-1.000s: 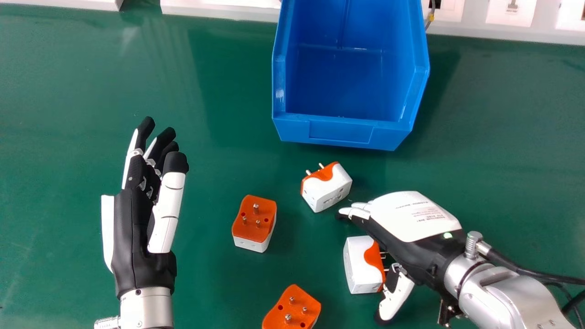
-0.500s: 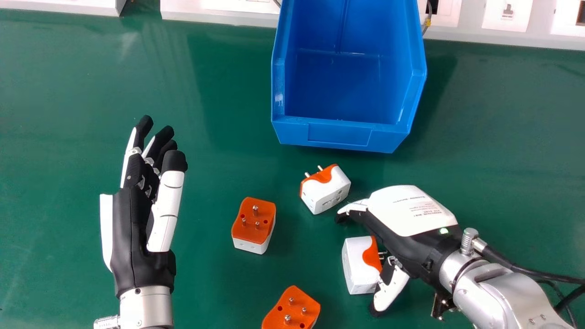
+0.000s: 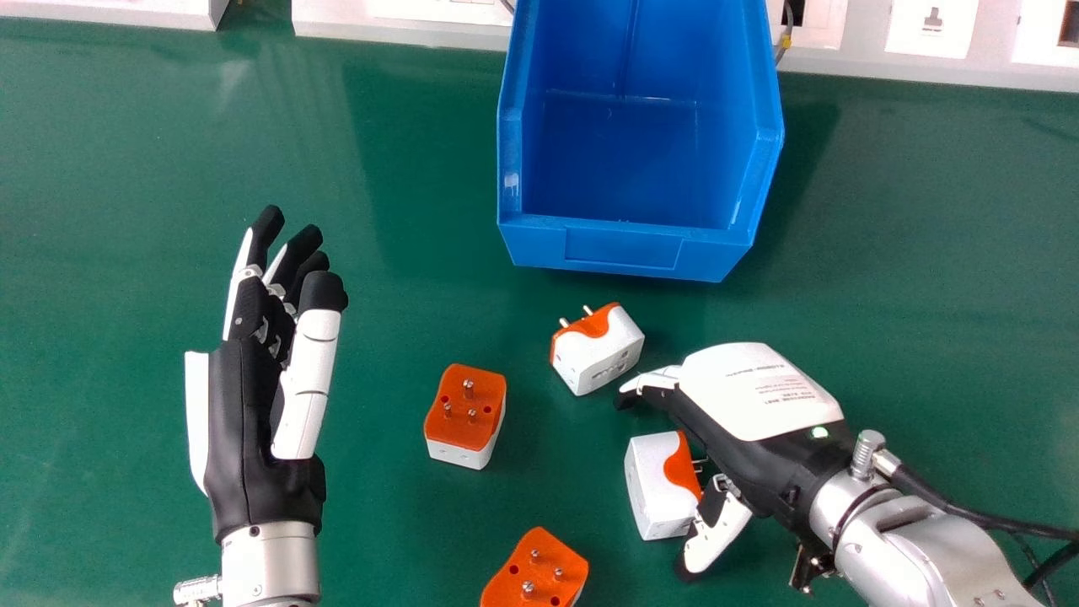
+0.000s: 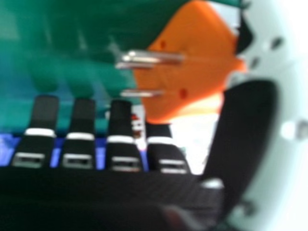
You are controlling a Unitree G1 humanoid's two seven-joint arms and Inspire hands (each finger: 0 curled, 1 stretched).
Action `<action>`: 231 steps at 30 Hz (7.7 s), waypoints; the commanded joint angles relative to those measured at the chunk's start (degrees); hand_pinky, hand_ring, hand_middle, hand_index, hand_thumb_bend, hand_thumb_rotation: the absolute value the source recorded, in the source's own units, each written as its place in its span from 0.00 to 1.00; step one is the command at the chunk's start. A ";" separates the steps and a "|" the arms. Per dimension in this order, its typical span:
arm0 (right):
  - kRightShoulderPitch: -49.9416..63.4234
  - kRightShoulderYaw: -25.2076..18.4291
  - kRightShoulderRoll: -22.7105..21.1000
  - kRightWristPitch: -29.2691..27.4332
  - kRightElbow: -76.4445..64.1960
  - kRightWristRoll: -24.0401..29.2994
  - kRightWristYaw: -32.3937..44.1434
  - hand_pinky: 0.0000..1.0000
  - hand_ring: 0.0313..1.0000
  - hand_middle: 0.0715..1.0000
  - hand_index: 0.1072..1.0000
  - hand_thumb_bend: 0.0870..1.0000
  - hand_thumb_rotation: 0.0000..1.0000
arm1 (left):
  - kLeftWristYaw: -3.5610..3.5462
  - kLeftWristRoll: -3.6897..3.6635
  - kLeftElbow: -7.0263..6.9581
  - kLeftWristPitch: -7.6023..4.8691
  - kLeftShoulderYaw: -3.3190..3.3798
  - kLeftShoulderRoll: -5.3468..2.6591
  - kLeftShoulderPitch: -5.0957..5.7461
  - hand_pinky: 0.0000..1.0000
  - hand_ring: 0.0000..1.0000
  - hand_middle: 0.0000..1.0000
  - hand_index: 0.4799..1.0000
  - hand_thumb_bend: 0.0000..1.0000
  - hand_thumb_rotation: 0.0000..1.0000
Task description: Pick all objects and put in blue box
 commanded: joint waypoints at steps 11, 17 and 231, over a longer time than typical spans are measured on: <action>1.86 1.46 -0.54 -6.60 5.54 1.64 -4.08 0.57 0.64 0.71 0.69 0.95 0.01 | -0.37 -0.41 -0.85 0.19 -0.25 -0.42 -0.76 0.81 0.88 0.88 0.85 0.78 0.77; 2.29 1.42 -0.28 -7.87 6.40 2.62 -5.68 0.51 0.58 0.65 0.64 0.86 0.00 | -0.42 -0.29 -0.60 -0.15 -0.22 -0.37 -0.48 0.81 0.88 0.88 0.85 0.78 0.77; 9.84 2.38 5.28 17.27 -60.69 -16.15 47.45 0.76 0.82 0.85 0.90 0.98 0.54 | 1.45 2.04 -2.27 -0.14 -1.27 -0.71 0.25 0.82 0.88 0.88 0.84 0.74 0.78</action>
